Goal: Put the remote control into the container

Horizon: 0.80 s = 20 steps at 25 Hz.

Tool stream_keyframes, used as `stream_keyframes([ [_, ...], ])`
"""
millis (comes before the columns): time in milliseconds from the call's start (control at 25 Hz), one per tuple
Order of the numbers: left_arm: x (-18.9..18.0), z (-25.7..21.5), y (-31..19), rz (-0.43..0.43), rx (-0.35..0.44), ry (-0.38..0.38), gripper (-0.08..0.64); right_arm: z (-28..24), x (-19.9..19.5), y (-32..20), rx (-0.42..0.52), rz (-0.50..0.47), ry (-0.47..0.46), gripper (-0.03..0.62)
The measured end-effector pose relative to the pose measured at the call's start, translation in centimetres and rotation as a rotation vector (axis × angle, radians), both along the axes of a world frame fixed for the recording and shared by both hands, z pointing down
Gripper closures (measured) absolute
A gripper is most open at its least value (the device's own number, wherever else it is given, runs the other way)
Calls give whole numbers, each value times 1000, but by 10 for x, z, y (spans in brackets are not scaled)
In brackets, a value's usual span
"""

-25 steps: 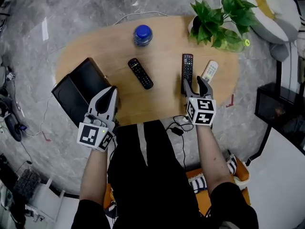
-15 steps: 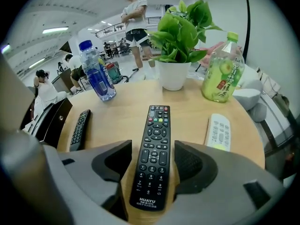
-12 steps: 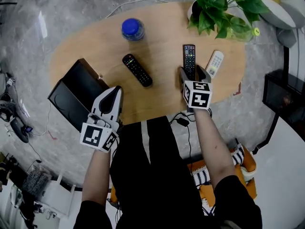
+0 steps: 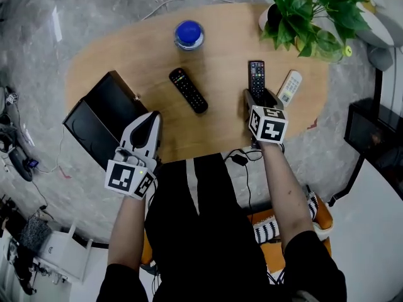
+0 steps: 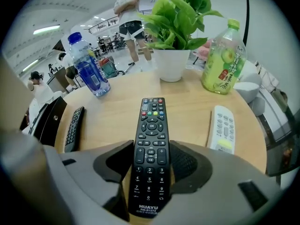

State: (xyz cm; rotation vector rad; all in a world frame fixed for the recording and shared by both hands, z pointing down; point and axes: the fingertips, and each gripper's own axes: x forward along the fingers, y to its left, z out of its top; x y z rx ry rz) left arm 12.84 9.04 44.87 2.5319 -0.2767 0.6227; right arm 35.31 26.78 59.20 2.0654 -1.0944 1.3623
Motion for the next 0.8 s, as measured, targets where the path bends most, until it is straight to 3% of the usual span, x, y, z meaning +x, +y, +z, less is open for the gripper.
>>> stream_keyframes([
  [440,-44,-9,-20,-89,6,24,552,-51,-59,-43,94,-134,13,342],
  [800,-101,-17,-47,-184,33,25,552,-77,-128,-102,143,-303,23,342],
])
